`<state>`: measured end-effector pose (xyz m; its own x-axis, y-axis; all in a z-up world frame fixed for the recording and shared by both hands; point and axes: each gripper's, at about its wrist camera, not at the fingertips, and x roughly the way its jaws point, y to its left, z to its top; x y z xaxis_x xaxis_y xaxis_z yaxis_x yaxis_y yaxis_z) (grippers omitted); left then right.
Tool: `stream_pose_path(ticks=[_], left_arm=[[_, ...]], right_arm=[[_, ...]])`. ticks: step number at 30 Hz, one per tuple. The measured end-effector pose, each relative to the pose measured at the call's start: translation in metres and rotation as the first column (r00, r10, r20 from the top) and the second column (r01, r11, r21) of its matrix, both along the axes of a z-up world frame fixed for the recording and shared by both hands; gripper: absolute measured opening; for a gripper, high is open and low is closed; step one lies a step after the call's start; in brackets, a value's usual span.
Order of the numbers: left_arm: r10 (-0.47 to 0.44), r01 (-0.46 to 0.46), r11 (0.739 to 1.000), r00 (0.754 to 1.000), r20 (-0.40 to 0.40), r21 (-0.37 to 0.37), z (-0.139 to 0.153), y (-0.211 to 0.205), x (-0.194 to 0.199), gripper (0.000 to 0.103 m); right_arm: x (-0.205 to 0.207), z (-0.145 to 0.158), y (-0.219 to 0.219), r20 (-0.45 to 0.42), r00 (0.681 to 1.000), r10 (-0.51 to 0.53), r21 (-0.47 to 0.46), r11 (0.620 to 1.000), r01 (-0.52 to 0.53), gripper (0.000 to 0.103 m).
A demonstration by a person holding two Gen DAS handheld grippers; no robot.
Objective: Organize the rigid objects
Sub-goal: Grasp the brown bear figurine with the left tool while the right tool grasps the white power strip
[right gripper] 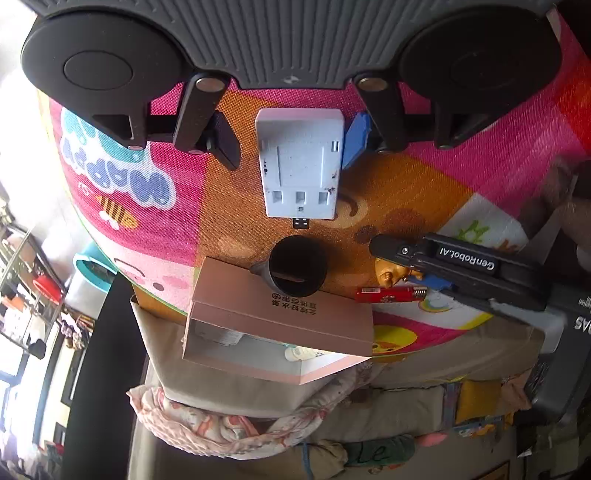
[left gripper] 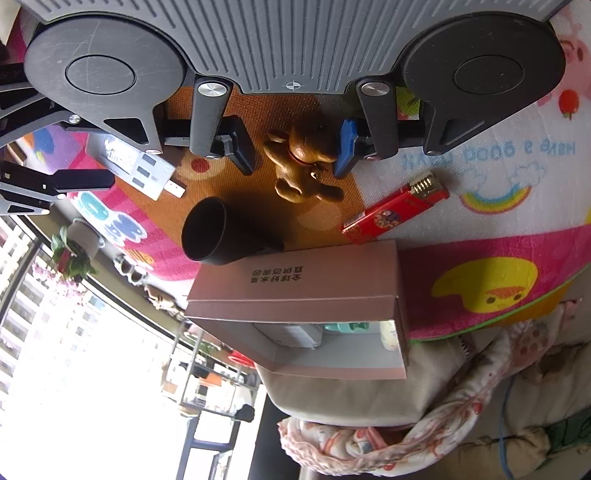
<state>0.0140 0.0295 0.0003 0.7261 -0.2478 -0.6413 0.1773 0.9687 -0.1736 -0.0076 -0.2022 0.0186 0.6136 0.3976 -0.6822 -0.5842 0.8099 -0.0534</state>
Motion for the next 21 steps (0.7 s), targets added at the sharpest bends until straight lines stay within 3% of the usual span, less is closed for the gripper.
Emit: stream_pose_path(ticks=[6, 10, 11, 13, 21], left_arm=[[0.007, -0.008, 0.999, 1.000, 0.028, 0.047, -0.001, -0.003, -0.004, 0.044], [0.019, -0.020, 0.999, 0.999, 0.031, 0.036, 0.000, -0.002, -0.007, 0.043], [0.019, -0.020, 0.999, 0.999, 0.031, 0.029, 0.000, -0.001, -0.008, 0.043], [0.005, -0.005, 1.000, 1.000, 0.026, 0.014, 0.001, -0.001, -0.013, 0.043], [-0.119, 0.119, 0.993, 0.993, 0.003, 0.007, 0.014, -0.012, -0.047, 0.043]], right_arm=[[0.020, -0.005, 0.010, -0.038, 0.999, -0.024, 0.030, 0.999, 0.025, 0.063], [0.029, -0.008, 0.015, -0.058, 0.997, -0.041, 0.048, 0.998, 0.044, 0.065], [0.029, -0.007, 0.017, -0.061, 0.997, -0.040, 0.044, 0.998, 0.042, 0.062], [0.026, -0.005, 0.020, -0.059, 0.998, -0.018, 0.023, 1.000, 0.019, 0.048], [-0.004, 0.008, 0.007, -0.018, 1.000, -0.007, -0.025, 1.000, 0.006, 0.047]])
